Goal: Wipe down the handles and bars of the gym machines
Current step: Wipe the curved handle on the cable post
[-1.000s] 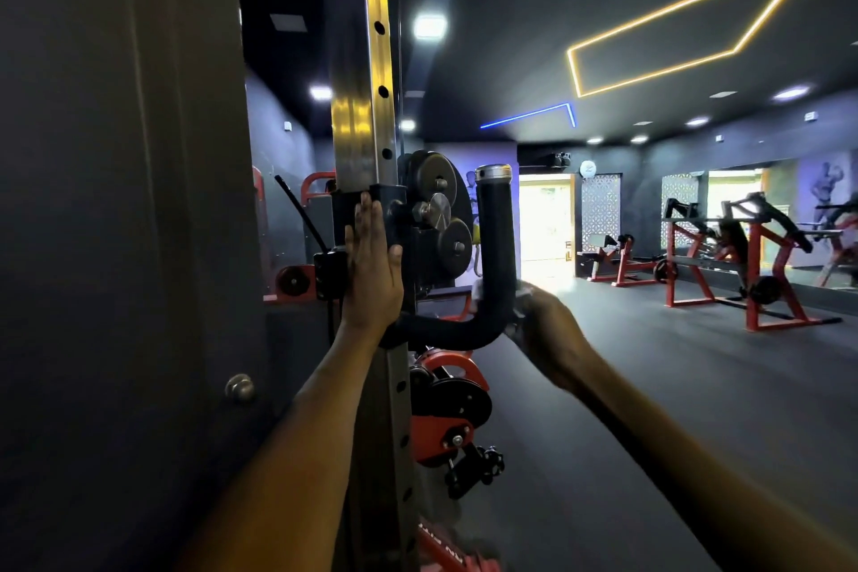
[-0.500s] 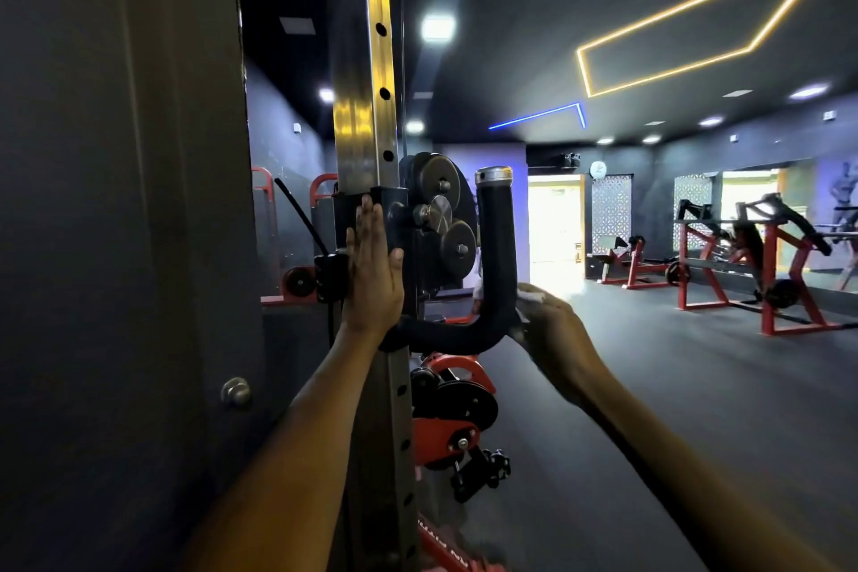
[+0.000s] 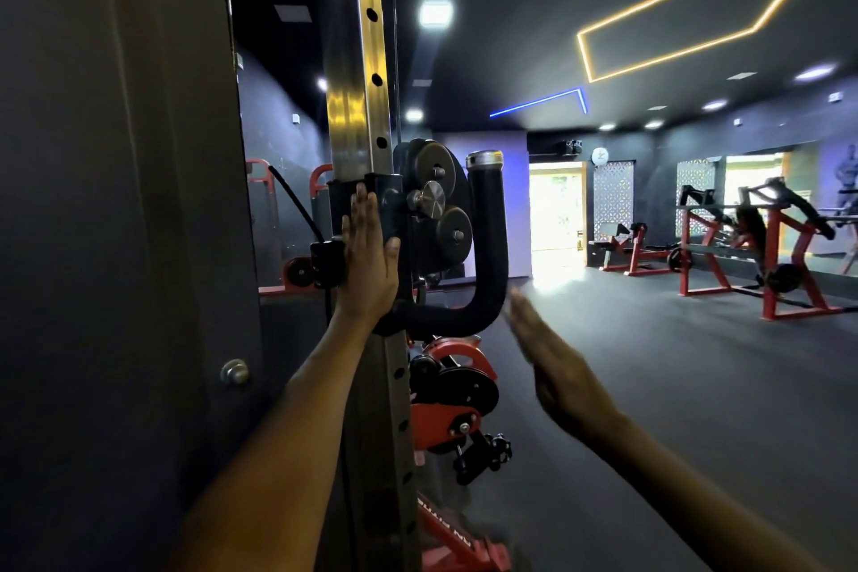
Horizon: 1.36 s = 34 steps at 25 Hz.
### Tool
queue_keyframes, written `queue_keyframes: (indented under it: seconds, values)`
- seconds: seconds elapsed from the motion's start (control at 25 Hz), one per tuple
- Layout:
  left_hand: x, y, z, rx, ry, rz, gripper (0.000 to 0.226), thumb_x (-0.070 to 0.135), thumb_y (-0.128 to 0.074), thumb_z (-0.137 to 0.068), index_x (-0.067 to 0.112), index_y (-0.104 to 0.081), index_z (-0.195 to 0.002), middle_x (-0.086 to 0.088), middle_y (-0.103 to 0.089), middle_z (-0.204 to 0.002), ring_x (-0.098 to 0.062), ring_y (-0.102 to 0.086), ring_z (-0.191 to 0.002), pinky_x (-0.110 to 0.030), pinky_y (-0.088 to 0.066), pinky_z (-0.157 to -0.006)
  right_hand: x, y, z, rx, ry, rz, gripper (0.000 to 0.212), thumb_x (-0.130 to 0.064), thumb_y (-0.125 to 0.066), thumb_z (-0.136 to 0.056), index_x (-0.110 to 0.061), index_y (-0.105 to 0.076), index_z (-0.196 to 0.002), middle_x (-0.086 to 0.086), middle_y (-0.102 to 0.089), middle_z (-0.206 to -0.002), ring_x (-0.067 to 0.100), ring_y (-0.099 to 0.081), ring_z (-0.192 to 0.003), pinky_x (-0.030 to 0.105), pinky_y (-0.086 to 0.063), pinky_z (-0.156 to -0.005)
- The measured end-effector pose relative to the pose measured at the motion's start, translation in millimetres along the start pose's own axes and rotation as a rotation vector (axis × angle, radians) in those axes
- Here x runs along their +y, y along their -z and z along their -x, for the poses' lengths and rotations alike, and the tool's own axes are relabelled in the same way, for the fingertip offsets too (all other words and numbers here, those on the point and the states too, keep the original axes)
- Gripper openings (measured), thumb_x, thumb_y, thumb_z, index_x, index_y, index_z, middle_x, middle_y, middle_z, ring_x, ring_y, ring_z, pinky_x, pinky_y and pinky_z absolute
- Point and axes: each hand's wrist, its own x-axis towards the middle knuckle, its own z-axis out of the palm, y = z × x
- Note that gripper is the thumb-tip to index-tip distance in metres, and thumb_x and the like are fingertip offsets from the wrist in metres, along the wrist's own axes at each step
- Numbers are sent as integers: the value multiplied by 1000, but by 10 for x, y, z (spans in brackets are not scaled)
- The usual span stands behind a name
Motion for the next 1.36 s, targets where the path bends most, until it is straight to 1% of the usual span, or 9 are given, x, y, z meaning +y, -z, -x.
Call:
queue_keyframes:
  seconds: [0.12,0.24,0.4,0.56,0.68,0.8,0.96,1.16,1.36]
  values:
    - [-1,-14,-7,24,1,1,61,25,-29,-99,1,-10,-151,-16,-6,-160,-17,1,-148,-27,7,-120,-27,292,-889,202,-46,25,48,-7,-22,-96,-3,-30,-143,12,-26,-151,18,-21,-141,23,-18,-115]
    - [9,2,-5,7,-1,-19,61,27,-28,-100,2,-8,-152,-16,-4,-160,-16,3,-148,-28,7,-120,-22,253,-1337,126,27,76,49,1,-29,-90,7,-37,-139,19,-28,-149,29,-21,-141,26,-19,-115]
    - [5,30,4,-18,1,-35,62,28,-27,-100,4,-4,-152,-15,-1,-161,-15,6,-148,-25,9,-119,148,-45,-307,-98,154,173,53,5,-32,-90,4,-28,-143,17,-21,-153,31,-15,-144,35,-15,-118]
    - [19,-7,13,8,19,-25,61,28,-26,-100,4,-6,-152,-15,-3,-161,-17,3,-148,-27,8,-120,261,207,-783,-14,60,153,55,-45,-26,-99,-7,-58,-122,20,-32,-147,-3,-40,-129,40,-22,-116]
    - [23,1,30,-12,28,-32,62,30,-26,-99,4,-6,-152,-14,-2,-161,-19,2,-149,-26,8,-119,107,317,-1386,127,106,199,46,10,-35,-89,6,-43,-135,20,-32,-147,24,-25,-140,30,-16,-117]
    - [43,52,17,-74,33,-63,63,31,-27,-100,7,0,-152,-14,2,-161,-20,5,-149,-27,9,-119,111,69,-1027,54,187,230,67,28,-42,-76,7,-36,-139,23,-30,-148,35,-20,-141,40,-17,-118]
    - [101,186,20,-111,9,-133,67,36,-30,-99,12,3,-152,-8,12,-160,-17,11,-147,-28,11,-118,101,116,-295,-128,281,186,62,18,-32,-82,1,-30,-142,17,-27,-151,29,-19,-143,38,-24,-115]
    - [114,246,-420,-87,-79,-185,68,42,-26,-97,10,-5,-153,-8,8,-160,-14,12,-146,-30,8,-118,67,376,-1204,129,105,111,58,15,-31,-83,6,-34,-140,19,-26,-149,24,-19,-142,26,-15,-117]
    - [21,193,-431,-112,-89,-134,66,40,-27,-99,15,-1,-154,-8,10,-161,-21,9,-148,-49,-14,-119,94,-98,-693,67,159,164,57,18,-38,-82,8,-35,-138,25,-28,-149,37,-17,-142,51,-24,-114]
